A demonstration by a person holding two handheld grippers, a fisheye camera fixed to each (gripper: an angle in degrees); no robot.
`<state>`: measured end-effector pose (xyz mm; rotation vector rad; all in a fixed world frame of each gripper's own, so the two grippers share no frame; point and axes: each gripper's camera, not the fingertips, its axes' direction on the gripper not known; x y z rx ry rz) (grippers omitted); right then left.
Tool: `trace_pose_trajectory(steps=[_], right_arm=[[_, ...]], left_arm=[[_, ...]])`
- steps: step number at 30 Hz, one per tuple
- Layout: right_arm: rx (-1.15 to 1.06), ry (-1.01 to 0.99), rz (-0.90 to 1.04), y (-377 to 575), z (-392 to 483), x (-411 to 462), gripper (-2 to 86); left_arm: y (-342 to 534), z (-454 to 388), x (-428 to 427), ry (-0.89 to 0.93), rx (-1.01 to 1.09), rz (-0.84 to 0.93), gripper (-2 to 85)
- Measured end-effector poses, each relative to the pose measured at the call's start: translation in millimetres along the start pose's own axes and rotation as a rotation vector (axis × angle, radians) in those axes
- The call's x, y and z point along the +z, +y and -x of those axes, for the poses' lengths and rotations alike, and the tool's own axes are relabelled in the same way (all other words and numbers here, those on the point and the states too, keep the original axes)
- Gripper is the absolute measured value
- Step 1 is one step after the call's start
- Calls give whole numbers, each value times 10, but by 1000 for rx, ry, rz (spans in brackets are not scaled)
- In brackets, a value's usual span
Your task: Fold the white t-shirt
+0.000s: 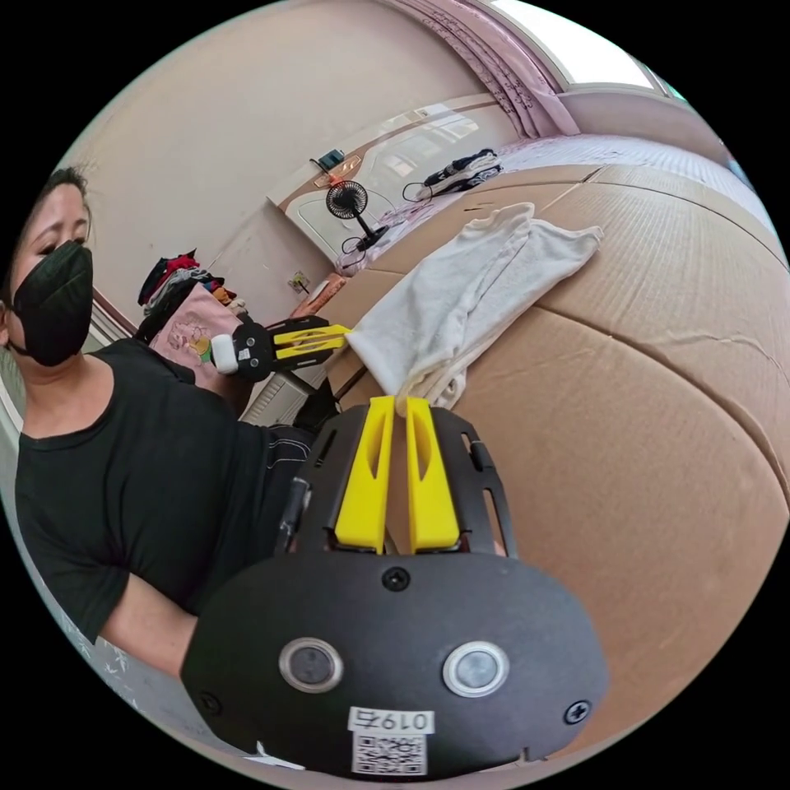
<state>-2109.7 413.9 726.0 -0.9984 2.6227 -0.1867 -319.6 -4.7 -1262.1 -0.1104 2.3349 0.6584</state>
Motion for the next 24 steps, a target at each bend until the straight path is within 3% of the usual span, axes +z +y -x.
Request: trace_pose_trajectory(steps=[13,24], right_arm=[[60,8,72,-32,-552,30,8],[168,-23,-18,13,-1154,-231,64]], left_arm=[[55,-4,552,-3,41,-8,7],[480,468,1259,187,-63,-41,9]])
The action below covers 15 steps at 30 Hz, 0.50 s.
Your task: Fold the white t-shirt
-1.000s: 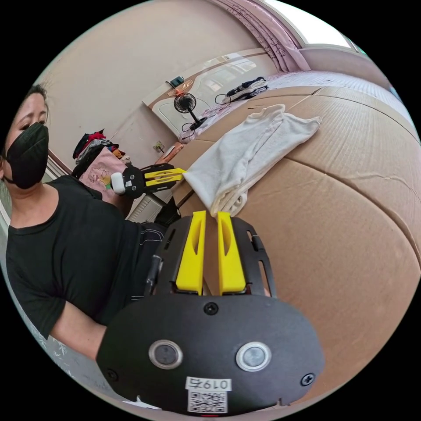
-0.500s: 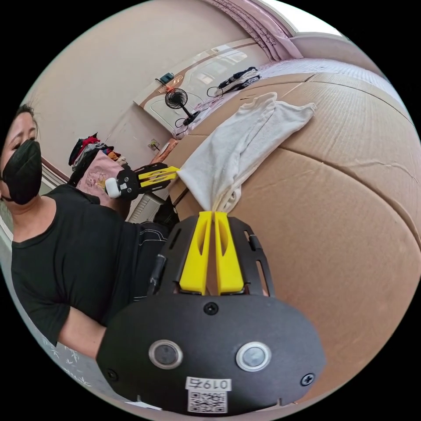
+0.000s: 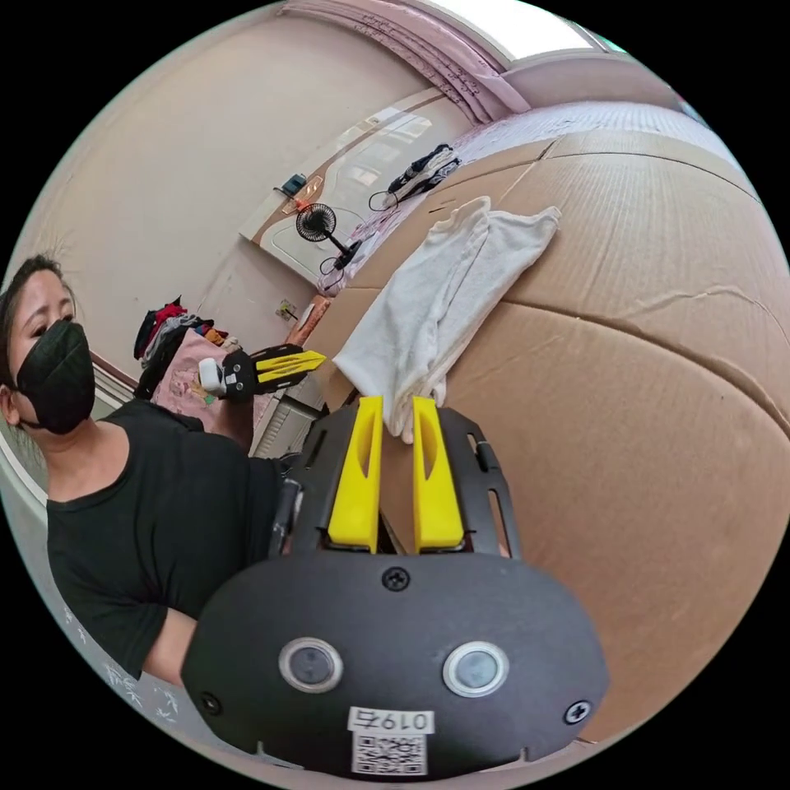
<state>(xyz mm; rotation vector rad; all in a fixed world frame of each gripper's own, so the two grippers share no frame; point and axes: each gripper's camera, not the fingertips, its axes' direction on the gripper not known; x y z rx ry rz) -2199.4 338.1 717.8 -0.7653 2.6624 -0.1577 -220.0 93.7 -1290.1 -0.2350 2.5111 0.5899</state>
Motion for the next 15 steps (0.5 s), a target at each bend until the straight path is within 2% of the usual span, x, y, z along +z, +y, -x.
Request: trace_pose_trajectory(steps=[5,8,15], right_arm=[[129,-35,-120,101,-540,8,76],[144,-41,-108,166,-769,130,73],[155,56,-46,409,-1235,479,8]], left_arm=[[118,360,255,71,-149,-104,9],[129,473,515,83,-206,-149,9],[165,563,1349,141,-140,-97,9]])
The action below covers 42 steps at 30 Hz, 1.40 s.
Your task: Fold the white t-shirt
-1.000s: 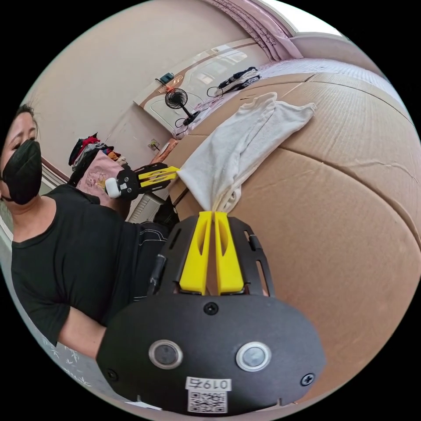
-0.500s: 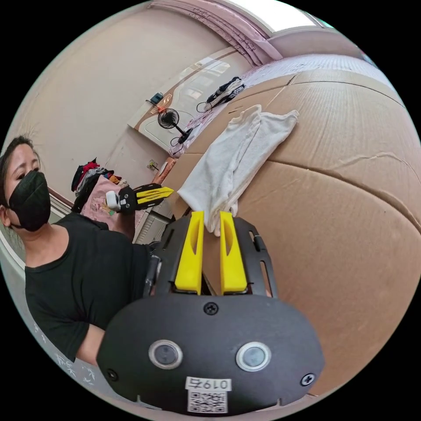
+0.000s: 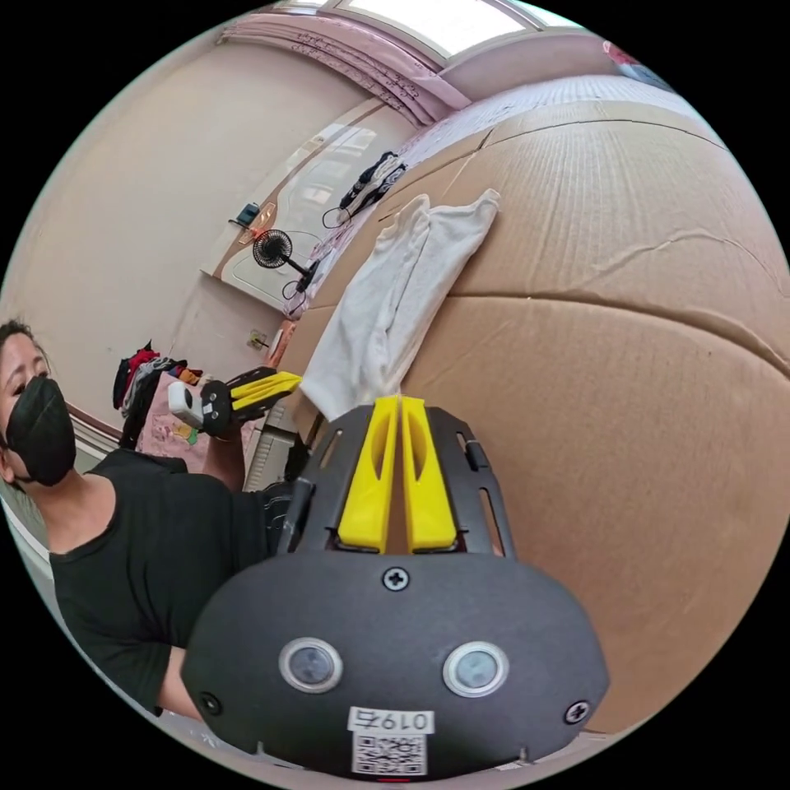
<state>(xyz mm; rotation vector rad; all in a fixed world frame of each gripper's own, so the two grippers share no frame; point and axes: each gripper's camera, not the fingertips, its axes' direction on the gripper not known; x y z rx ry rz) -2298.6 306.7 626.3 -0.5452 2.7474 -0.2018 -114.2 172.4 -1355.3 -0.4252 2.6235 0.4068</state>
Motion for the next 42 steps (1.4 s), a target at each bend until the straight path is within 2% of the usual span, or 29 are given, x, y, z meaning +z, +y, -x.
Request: trace_pose_trajectory(steps=[3,6,9,11,13,16,18,20,22,24,30,32,36,39,42], right_arm=[[-6,35,19,146,-194,173,2],[-38,67,-52,360,-303,137,-2],[-234,206,-181,683,-16,12,-6],[-441,305,-197,922,348,239,-8],[-558,304,-189,1080,530,585,-8],[-692,197,-112,1288,642,1287,-7],[-741,199,-62,1404,666,1704,-4],[-826,283,-24,1627,727,2169,7],[-870,375,2,1796,710,2437,47],[-869,452,24,1924,597,2630,71],[-858,516,115,2292,32,3130,95],[-859,596,124,2407,-207,3267,87],[-760,583,86,2473,-722,3148,77],[-670,575,112,2559,-1235,3090,80],[-665,667,160,2739,-1620,3164,81]], left_arm=[[92,114,305,15,13,26,9],[209,325,491,14,-17,-1,9],[369,734,649,5,-144,-66,8],[444,1089,794,-4,-270,-99,9],[485,1483,983,21,-386,-152,11],[532,2277,1549,255,-599,-270,17],[491,2890,2191,516,-715,-307,25],[403,3238,2662,591,-770,-269,34],[292,3483,3036,579,-797,-209,44],[122,3700,3451,594,-763,-131,57],[-20,4103,4301,713,-772,-1,71],[-22,4189,4508,755,-776,22,69],[-4,4349,4866,820,-794,25,49],[-16,4402,5059,818,-779,40,28],[-10,4440,5206,818,-767,39,18]])
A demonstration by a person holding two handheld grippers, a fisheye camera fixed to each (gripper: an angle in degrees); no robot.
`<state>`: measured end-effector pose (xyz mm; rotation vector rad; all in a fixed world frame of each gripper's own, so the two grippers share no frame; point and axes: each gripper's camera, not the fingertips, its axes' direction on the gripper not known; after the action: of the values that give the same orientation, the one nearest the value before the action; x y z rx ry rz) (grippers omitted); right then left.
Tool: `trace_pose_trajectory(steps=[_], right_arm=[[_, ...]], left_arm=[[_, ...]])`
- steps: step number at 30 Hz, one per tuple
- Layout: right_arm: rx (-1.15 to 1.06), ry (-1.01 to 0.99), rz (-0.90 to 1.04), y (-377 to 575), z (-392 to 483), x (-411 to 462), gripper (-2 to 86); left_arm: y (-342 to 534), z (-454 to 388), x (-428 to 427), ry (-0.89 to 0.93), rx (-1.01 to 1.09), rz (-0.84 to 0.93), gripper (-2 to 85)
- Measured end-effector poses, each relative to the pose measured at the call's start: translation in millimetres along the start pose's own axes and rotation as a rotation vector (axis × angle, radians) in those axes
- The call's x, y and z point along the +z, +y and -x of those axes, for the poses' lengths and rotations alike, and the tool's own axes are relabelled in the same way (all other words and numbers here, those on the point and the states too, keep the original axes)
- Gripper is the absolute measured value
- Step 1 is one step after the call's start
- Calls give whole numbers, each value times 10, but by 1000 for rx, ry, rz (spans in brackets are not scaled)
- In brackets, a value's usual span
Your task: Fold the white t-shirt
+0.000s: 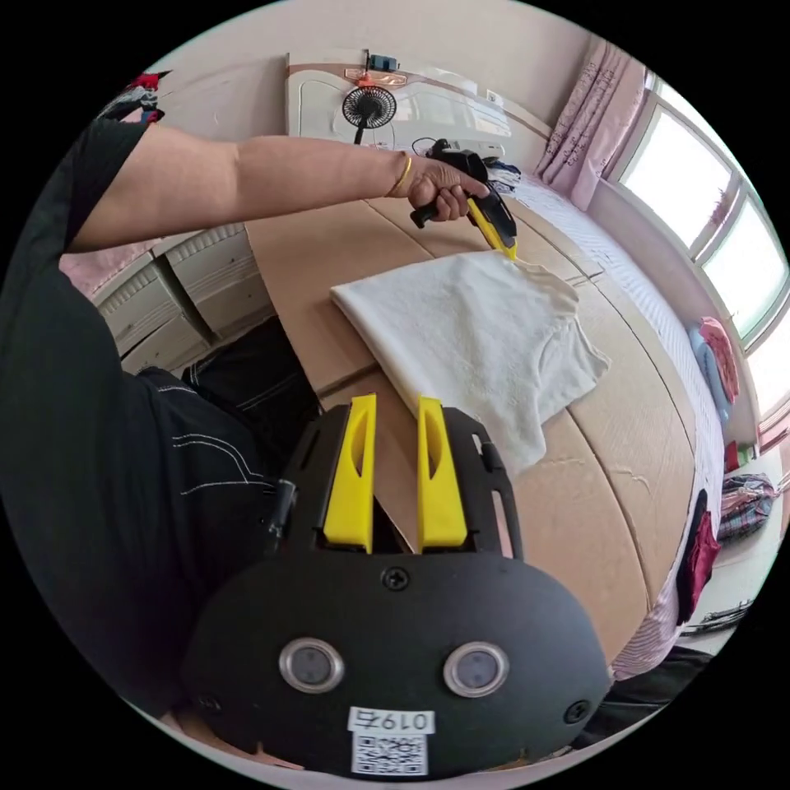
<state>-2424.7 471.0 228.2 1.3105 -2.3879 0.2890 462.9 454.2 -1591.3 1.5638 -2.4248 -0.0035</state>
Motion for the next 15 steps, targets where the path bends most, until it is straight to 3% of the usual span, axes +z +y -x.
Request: trace_pose_trajectory(steps=[15], right_arm=[[-457,535,227,1103,28,986,82]], left_arm=[[-13,266,162,-22,29,8,10]])
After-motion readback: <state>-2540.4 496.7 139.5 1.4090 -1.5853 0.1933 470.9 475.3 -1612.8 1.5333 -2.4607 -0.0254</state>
